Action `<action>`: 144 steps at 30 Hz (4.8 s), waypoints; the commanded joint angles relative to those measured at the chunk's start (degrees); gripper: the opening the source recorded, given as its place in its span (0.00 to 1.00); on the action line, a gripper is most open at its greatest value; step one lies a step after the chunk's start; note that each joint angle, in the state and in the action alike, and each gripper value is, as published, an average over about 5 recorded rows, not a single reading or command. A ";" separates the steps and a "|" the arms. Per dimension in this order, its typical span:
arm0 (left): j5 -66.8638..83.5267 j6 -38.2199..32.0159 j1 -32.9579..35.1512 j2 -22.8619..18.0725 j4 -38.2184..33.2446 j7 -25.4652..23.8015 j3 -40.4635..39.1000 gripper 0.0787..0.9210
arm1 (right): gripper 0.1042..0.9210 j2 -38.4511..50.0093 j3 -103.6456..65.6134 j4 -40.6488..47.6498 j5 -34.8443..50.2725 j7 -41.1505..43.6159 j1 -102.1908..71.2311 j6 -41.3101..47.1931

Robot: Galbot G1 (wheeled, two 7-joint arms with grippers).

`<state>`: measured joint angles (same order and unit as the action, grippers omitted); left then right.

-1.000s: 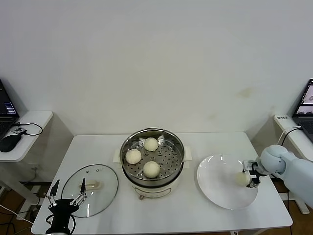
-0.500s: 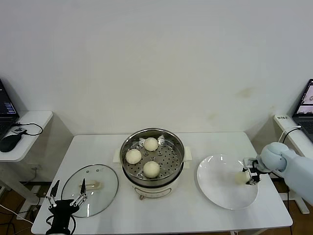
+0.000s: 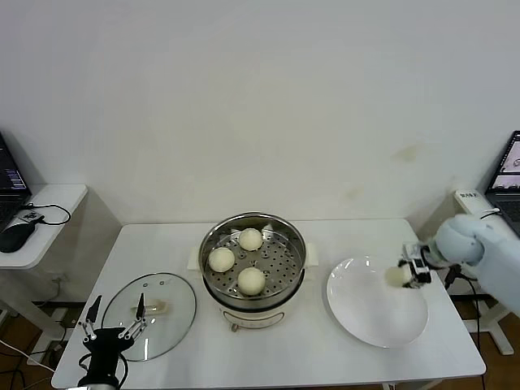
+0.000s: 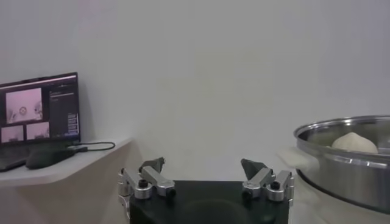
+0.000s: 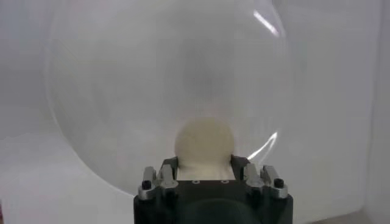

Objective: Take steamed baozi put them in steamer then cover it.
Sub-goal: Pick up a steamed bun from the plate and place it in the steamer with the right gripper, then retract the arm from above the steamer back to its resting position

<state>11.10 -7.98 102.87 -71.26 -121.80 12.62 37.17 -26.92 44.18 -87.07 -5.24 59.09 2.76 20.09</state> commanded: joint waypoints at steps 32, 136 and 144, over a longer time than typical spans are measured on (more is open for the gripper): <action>1.31 -0.20 -0.30 -1.12 -1.17 0.19 1.15 0.88 | 0.59 -36.95 27.54 5.36 30.20 -16.71 22.83 20.94; -67.46 -3.06 -22.67 10.51 33.61 -2.32 -2.25 0.88 | 0.88 -47.76 -99.51 -27.80 16.94 -51.60 -101.66 -30.34; -67.43 -2.41 -25.97 10.64 35.79 -3.18 -3.31 0.88 | 0.88 -48.36 -98.58 -27.02 15.97 -51.31 -101.72 -30.66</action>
<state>-55.68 -10.53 82.82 -61.16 -89.75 10.25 34.66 -74.52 -54.15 -114.43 11.35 7.73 -98.02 -10.29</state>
